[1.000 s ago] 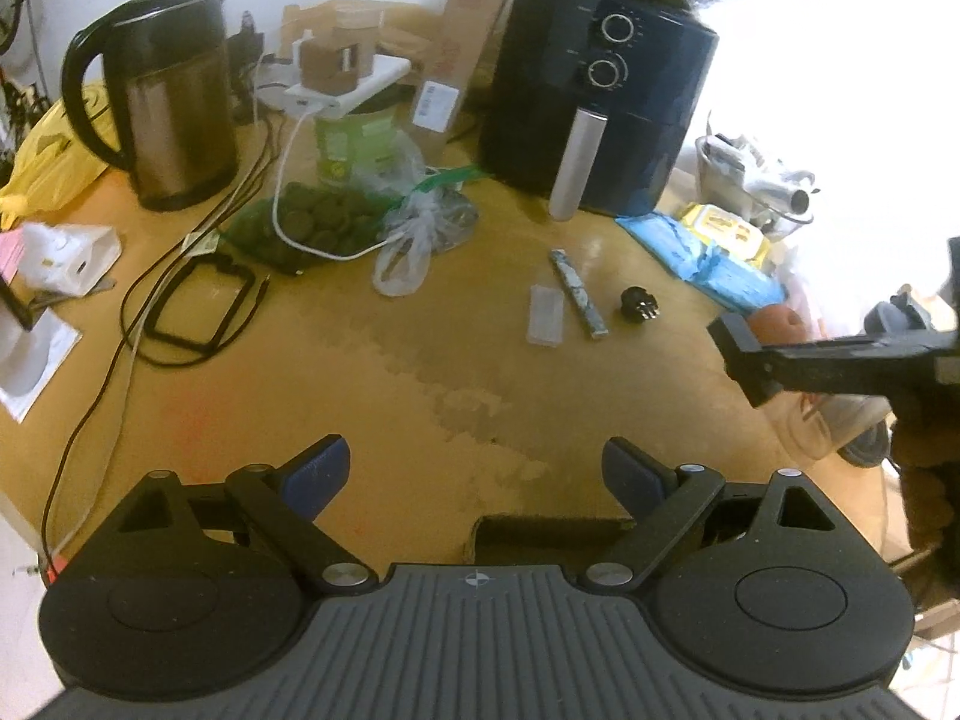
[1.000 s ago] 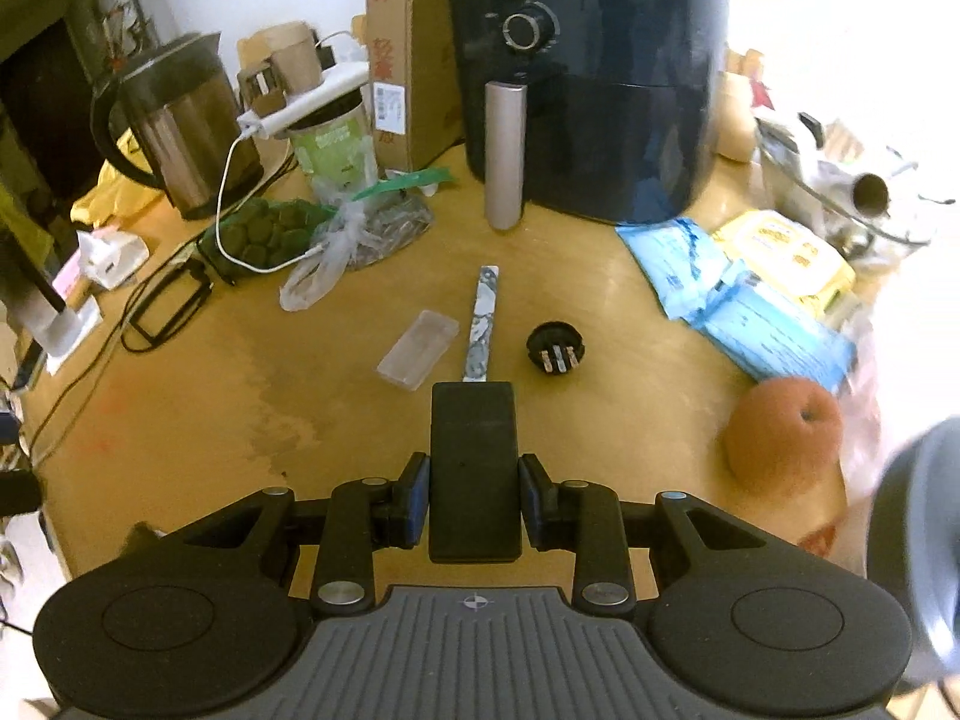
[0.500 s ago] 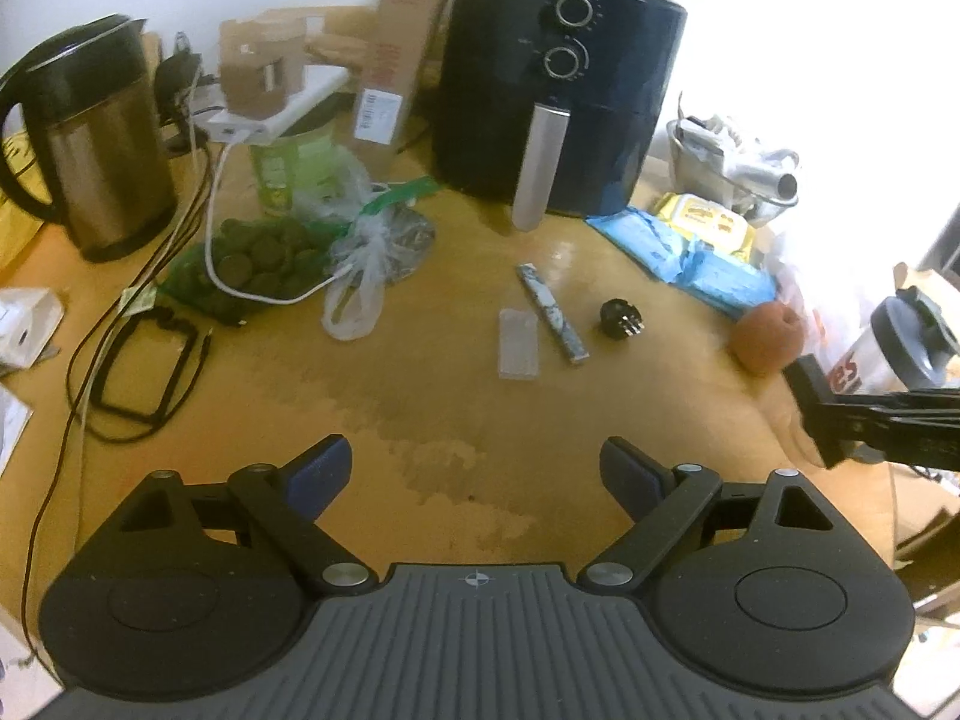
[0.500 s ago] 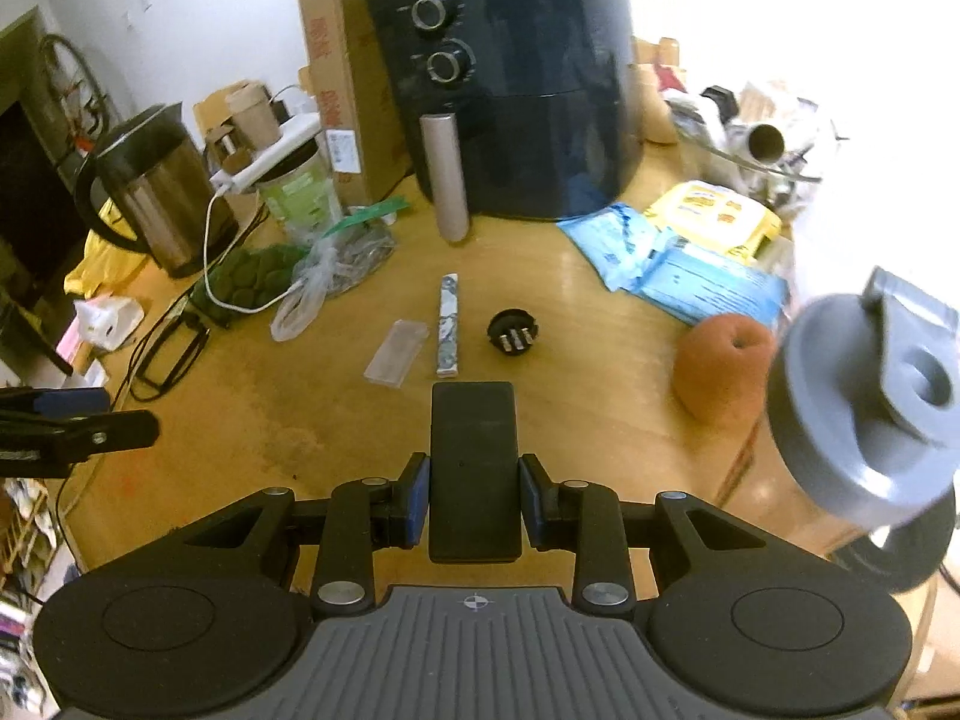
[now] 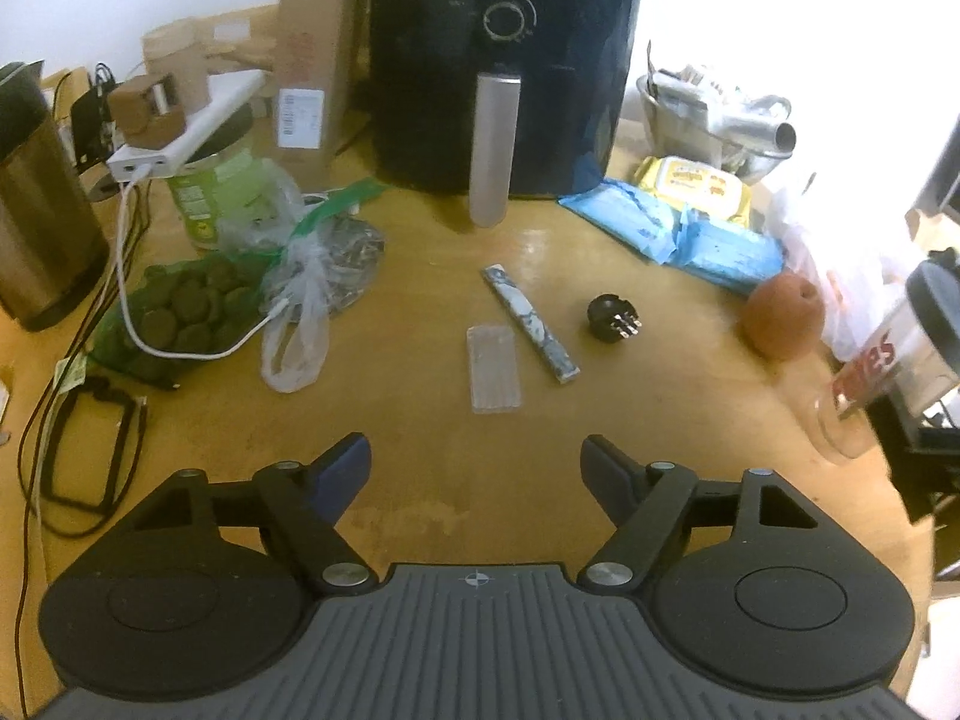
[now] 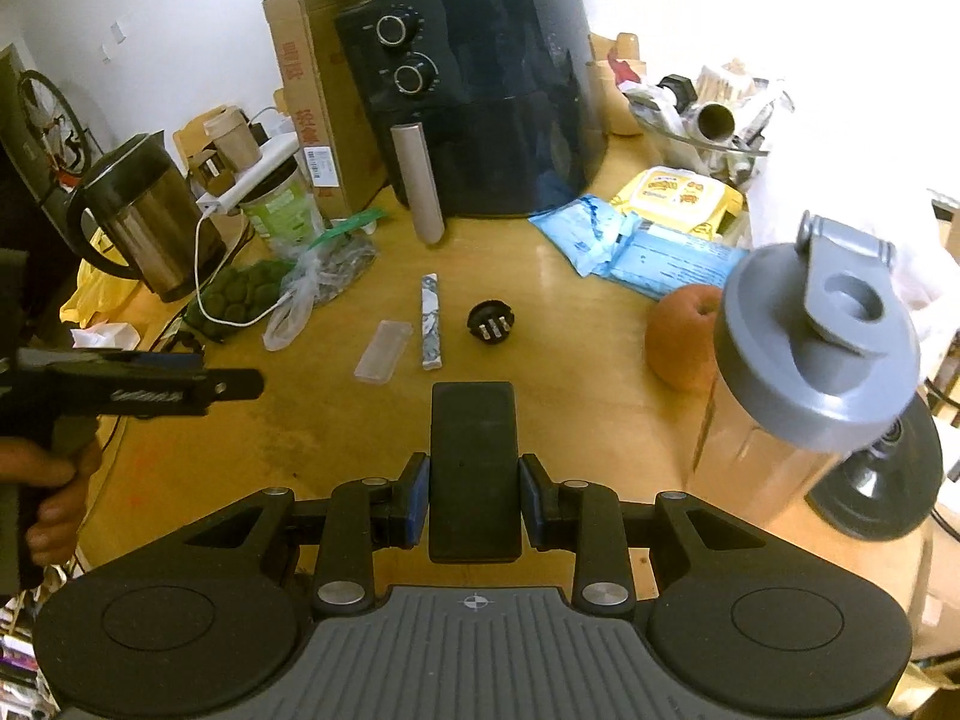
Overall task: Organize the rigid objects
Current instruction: 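Lift the black rectangular block off the table with the right gripper, then close the left gripper on the clear plastic case while the right gripper holds the block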
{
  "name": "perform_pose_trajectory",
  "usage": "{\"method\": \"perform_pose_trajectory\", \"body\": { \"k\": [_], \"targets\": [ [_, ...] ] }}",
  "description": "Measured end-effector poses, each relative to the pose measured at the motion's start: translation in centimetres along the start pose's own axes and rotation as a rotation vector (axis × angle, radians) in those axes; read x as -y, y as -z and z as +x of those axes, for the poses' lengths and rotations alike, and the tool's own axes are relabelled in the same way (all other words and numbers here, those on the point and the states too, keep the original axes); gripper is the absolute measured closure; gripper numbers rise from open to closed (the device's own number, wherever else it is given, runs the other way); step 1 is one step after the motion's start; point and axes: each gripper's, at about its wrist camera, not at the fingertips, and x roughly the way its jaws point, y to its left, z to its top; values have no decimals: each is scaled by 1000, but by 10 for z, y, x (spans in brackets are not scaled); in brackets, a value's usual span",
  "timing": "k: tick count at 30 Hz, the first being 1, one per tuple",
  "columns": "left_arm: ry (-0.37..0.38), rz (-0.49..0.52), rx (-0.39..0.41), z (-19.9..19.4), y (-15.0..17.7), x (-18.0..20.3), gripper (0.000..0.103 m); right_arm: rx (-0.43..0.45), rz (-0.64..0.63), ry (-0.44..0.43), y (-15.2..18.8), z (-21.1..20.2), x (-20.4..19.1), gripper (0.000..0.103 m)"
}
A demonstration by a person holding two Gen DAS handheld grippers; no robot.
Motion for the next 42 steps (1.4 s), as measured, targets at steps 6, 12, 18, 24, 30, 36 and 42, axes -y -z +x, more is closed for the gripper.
{"method": "perform_pose_trajectory", "body": {
  "k": [6,12,18,24,30,36,42],
  "targets": [
    [-8,16,-15,28,-10,3,40,0,40,14,13,-8,4,69],
    [-16,52,-51,61,-21,9,43,-2,71,25,23,-14,8,69],
    [-23,56,-102,96,-33,10,51,4,98,34,28,-21,14,69],
    [-19,43,-146,124,-45,11,52,13,124,55,34,-30,24,69],
    [-47,65,-188,144,-47,18,56,21,153,80,39,-37,33,69],
    [-45,61,-201,145,-48,18,70,25,167,86,43,-40,37,69],
    [-21,58,-188,131,-47,16,70,18,152,79,41,-37,34,69]
  ]
}}
